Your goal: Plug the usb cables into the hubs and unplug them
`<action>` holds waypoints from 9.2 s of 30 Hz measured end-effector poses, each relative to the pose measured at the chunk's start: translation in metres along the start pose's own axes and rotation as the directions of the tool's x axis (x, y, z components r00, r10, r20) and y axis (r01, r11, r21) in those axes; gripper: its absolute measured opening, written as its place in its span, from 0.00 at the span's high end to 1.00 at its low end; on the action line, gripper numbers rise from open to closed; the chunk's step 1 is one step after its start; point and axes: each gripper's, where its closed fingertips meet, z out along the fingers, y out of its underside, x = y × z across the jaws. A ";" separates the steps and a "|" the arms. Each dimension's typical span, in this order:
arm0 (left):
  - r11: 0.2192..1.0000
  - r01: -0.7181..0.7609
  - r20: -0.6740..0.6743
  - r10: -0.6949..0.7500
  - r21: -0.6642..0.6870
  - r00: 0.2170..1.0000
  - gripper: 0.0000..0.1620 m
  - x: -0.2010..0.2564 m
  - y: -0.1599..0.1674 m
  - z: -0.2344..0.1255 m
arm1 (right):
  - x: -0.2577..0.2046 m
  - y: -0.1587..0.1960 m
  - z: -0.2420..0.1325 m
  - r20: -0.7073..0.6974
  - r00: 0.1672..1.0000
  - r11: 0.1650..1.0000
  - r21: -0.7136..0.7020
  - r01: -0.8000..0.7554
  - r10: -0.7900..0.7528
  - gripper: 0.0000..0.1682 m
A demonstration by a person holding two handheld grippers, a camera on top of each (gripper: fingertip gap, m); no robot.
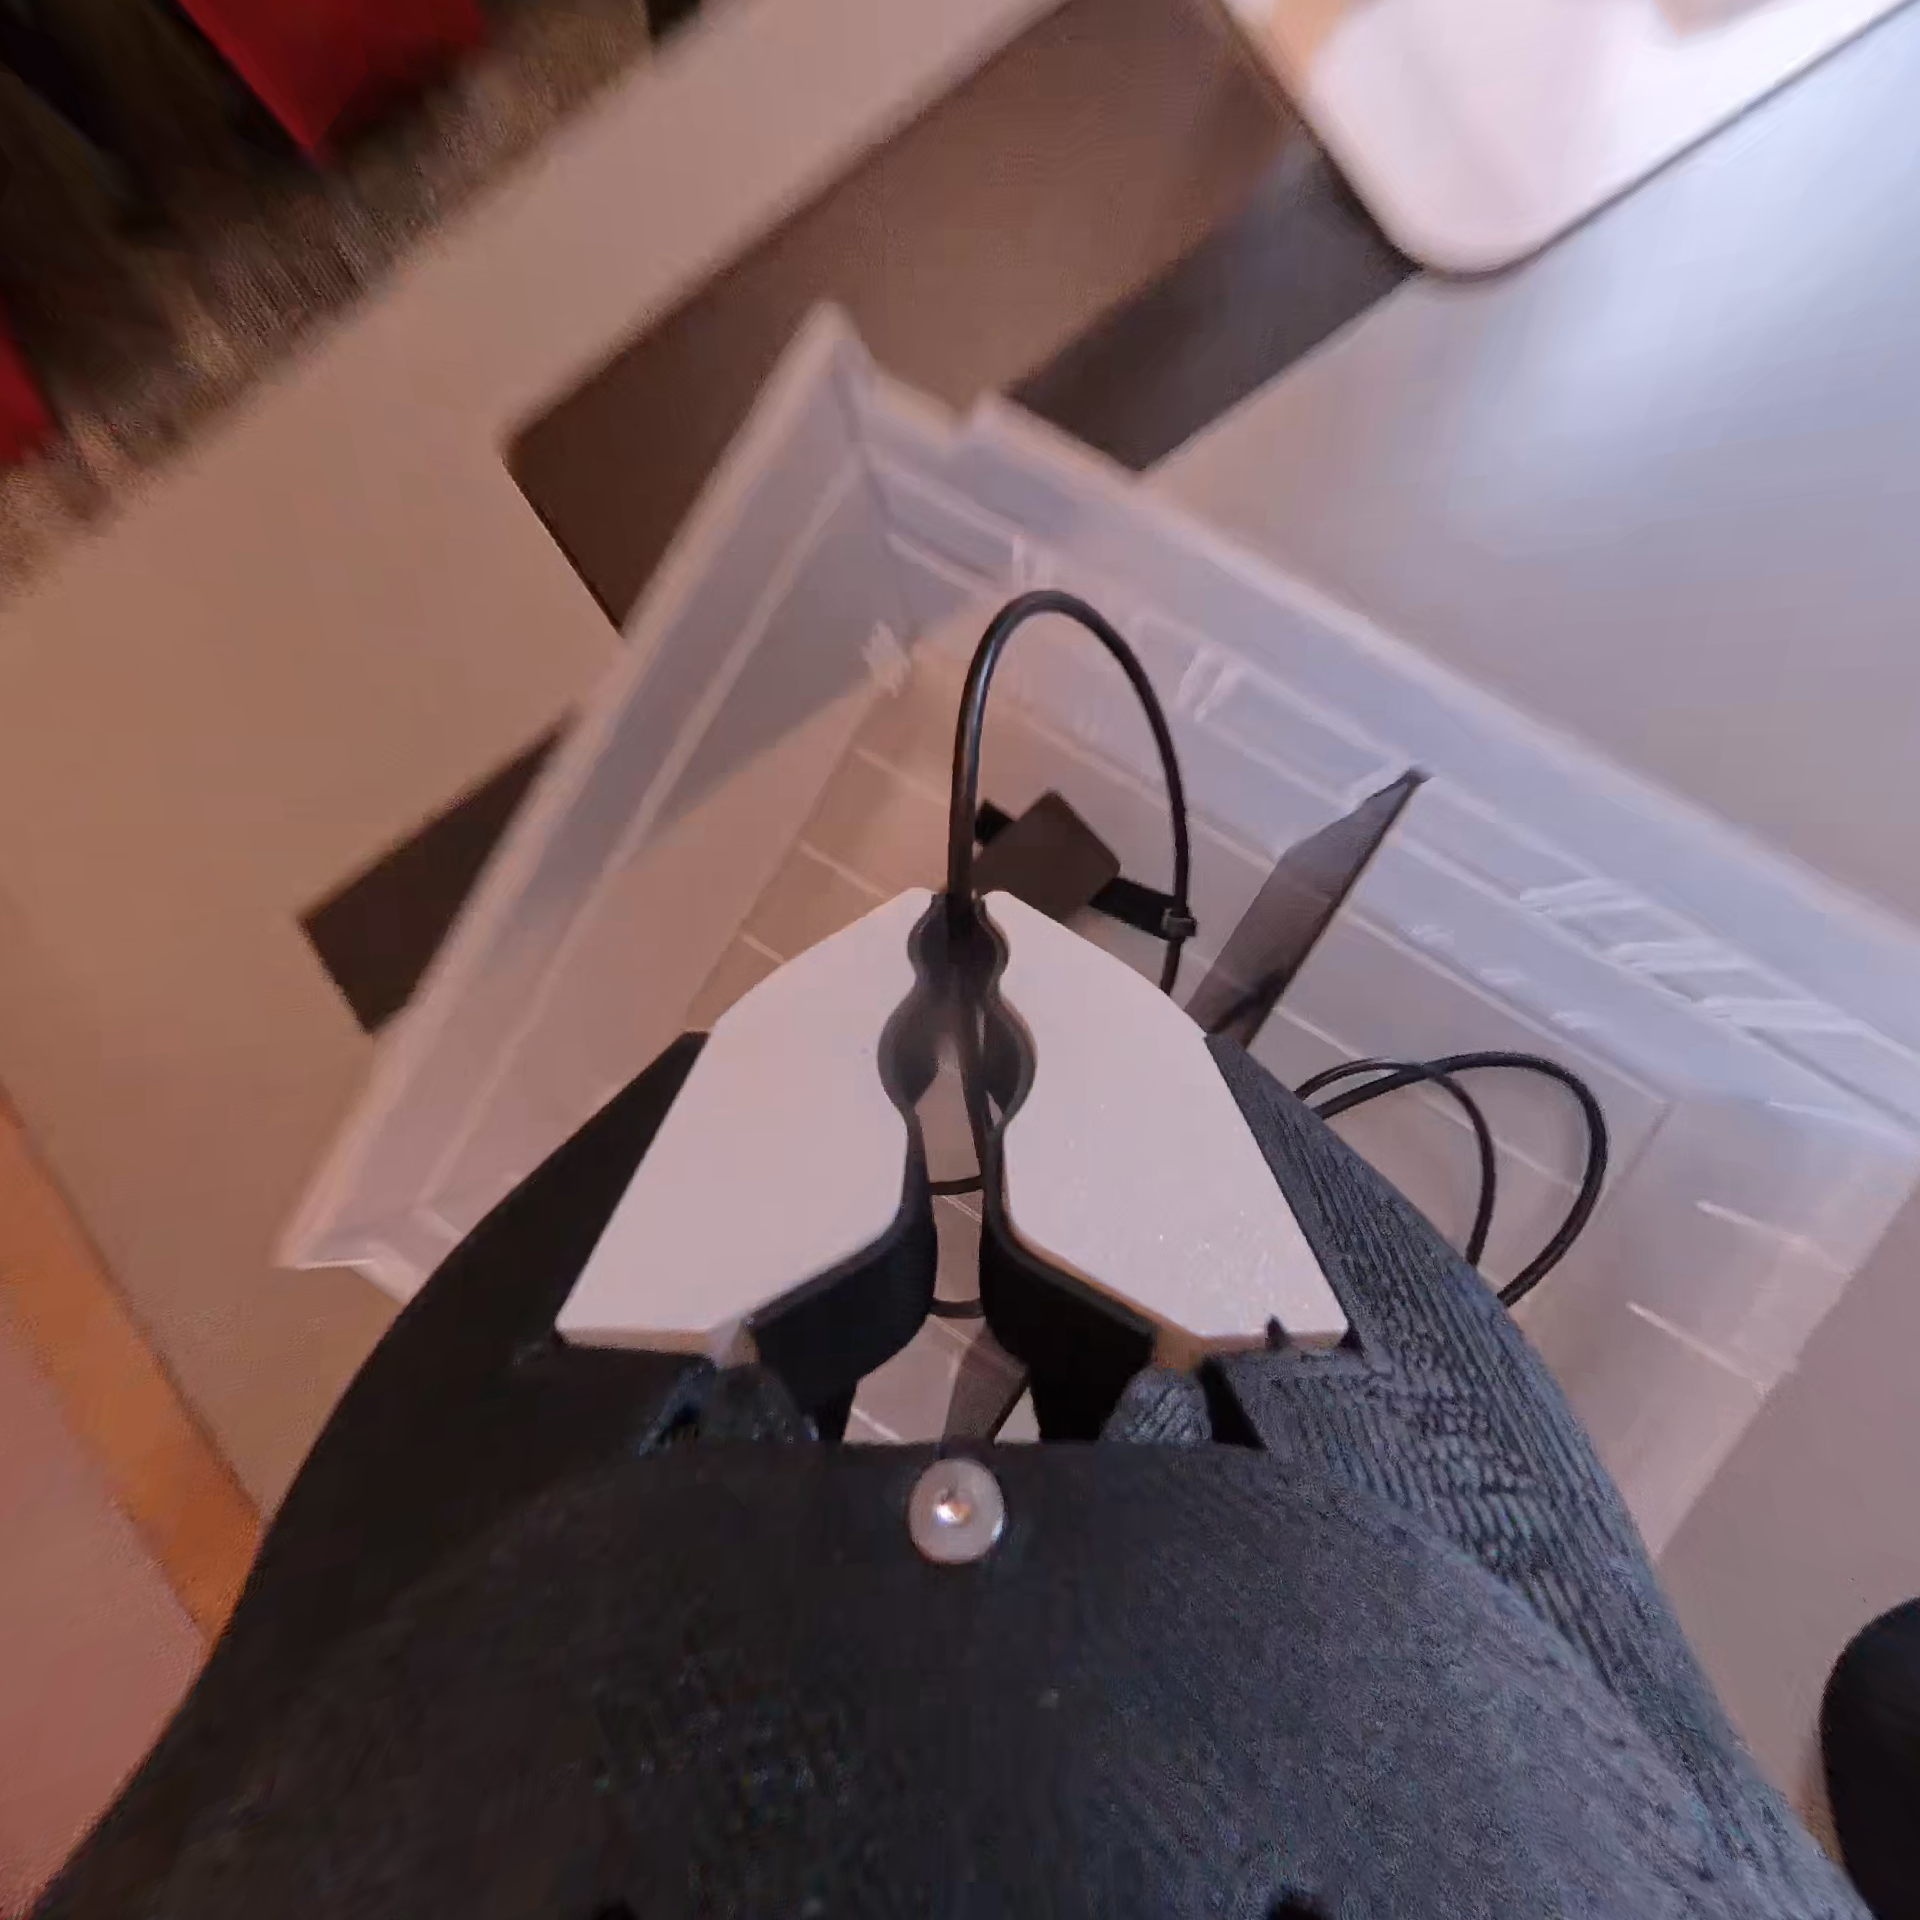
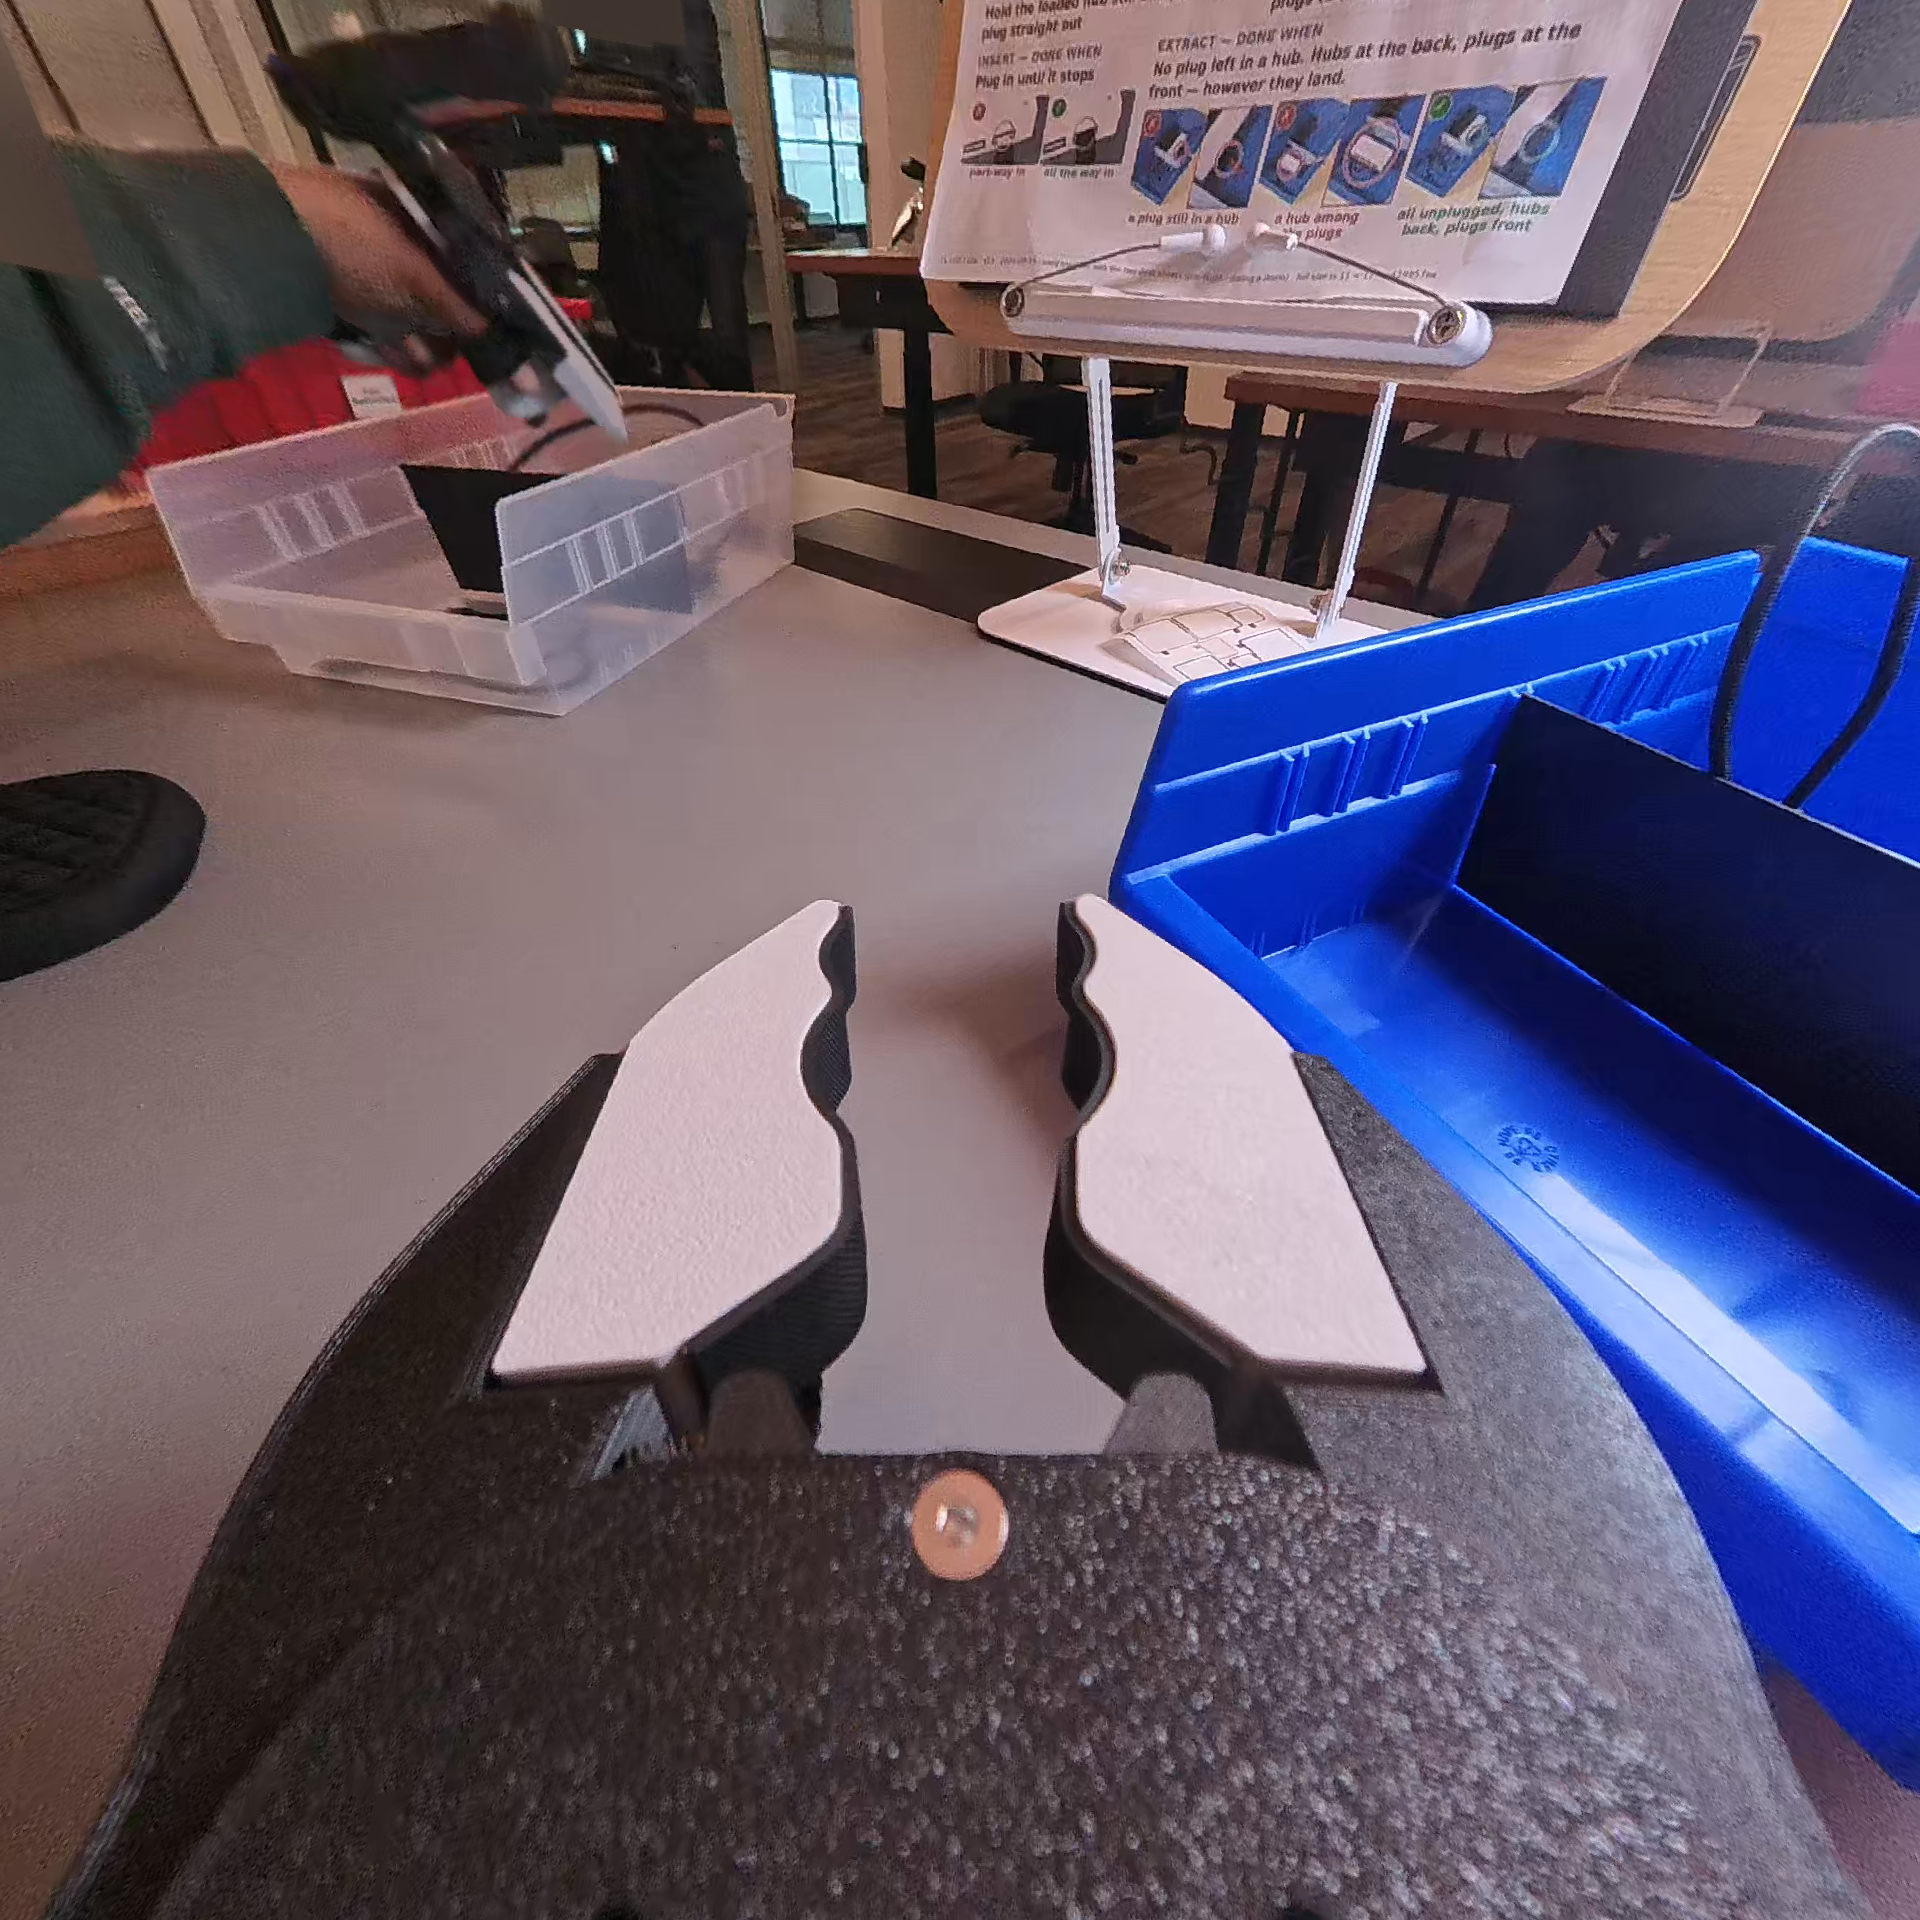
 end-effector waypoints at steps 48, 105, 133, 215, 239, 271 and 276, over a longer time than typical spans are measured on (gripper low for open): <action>0.766 0.067 -0.535 0.380 0.639 0.754 0.98 0.322 -0.092 -0.085 | -0.194 0.047 0.017 0.903 0.355 0.896 -0.349 0.274 0.244 0.99; 0.364 -0.662 0.168 0.784 0.655 0.597 0.87 0.409 0.006 -0.052 | -0.131 -0.016 0.055 0.442 0.584 0.682 0.089 0.726 -0.680 0.93; 0.876 0.172 -0.741 0.260 0.451 0.618 0.93 0.403 0.011 -0.035 | -0.086 -0.045 0.057 0.209 0.740 0.768 0.129 0.628 -0.640 0.81; 0.594 -0.463 -0.259 0.756 0.658 0.601 0.93 0.437 0.038 -0.036 | -0.160 0.004 0.047 0.715 0.615 0.934 0.160 0.319 -0.332 0.93; 0.828 -0.473 -0.095 0.467 -0.301 0.879 0.82 0.100 0.097 0.042 | -0.101 -0.033 0.029 0.544 0.769 0.942 0.214 0.259 -0.335 0.93; 0.643 -0.309 0.035 0.401 0.701 0.915 0.98 0.255 -0.072 -0.129 | -0.032 -0.077 0.016 0.249 0.909 0.921 0.293 0.258 -0.334 0.93; 0.623 -0.303 -0.028 0.463 0.721 0.886 0.98 0.298 -0.095 -0.092 | -0.028 -0.073 0.017 0.247 0.921 0.930 0.288 0.227 -0.301 0.93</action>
